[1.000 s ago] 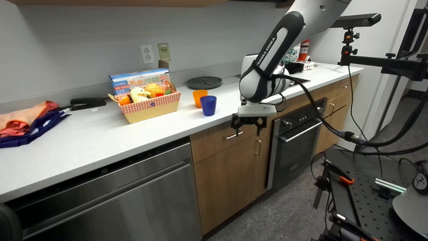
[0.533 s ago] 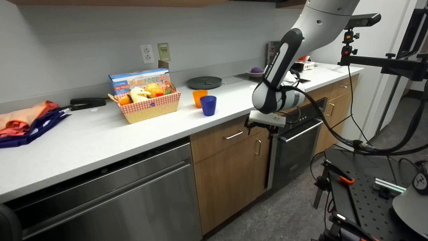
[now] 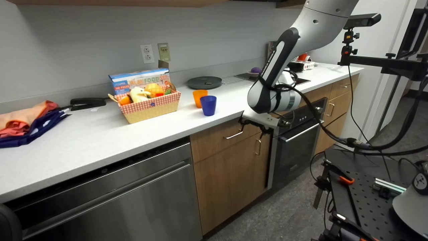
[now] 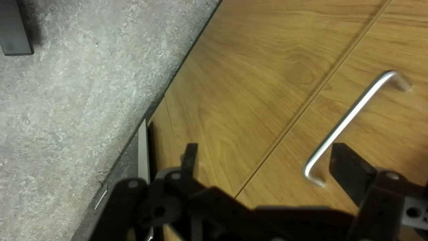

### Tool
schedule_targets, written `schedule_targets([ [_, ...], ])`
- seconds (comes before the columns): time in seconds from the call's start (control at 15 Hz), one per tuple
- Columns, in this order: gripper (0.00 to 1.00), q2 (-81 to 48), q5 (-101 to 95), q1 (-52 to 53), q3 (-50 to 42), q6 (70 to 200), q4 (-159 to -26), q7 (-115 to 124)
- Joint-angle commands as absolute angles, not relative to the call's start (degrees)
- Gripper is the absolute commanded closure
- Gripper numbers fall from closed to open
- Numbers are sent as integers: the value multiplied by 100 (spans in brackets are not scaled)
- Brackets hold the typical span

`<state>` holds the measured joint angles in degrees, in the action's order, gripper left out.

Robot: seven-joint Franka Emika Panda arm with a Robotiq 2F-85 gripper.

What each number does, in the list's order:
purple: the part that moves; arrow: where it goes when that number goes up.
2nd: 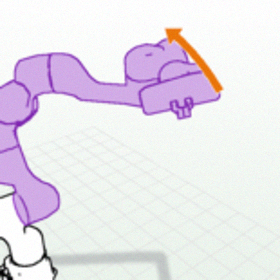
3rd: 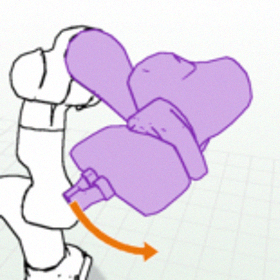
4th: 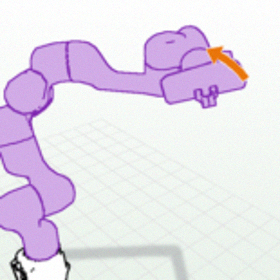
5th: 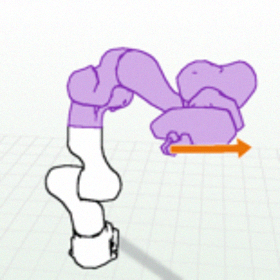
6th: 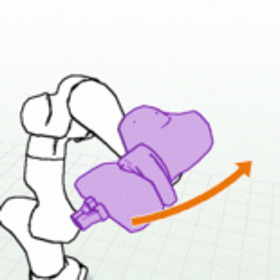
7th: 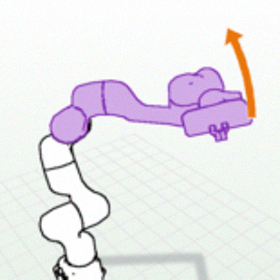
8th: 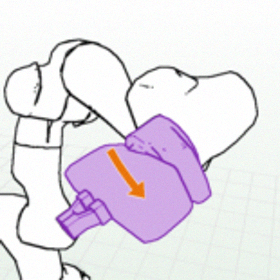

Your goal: Open the left drawer.

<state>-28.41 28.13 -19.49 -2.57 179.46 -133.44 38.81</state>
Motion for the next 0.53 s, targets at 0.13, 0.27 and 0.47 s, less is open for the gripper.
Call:
schedule_targets([
  [0.13, 0, -2999, 3057, -2324, 291, 18271, -13112, 3937],
  [0.27, 0, -3106, 3074, -2493, 479, 18340, -12984, 3962],
  [0.47, 0, -3395, 3067, -2762, 643, 18415, -12741, 3975],
])
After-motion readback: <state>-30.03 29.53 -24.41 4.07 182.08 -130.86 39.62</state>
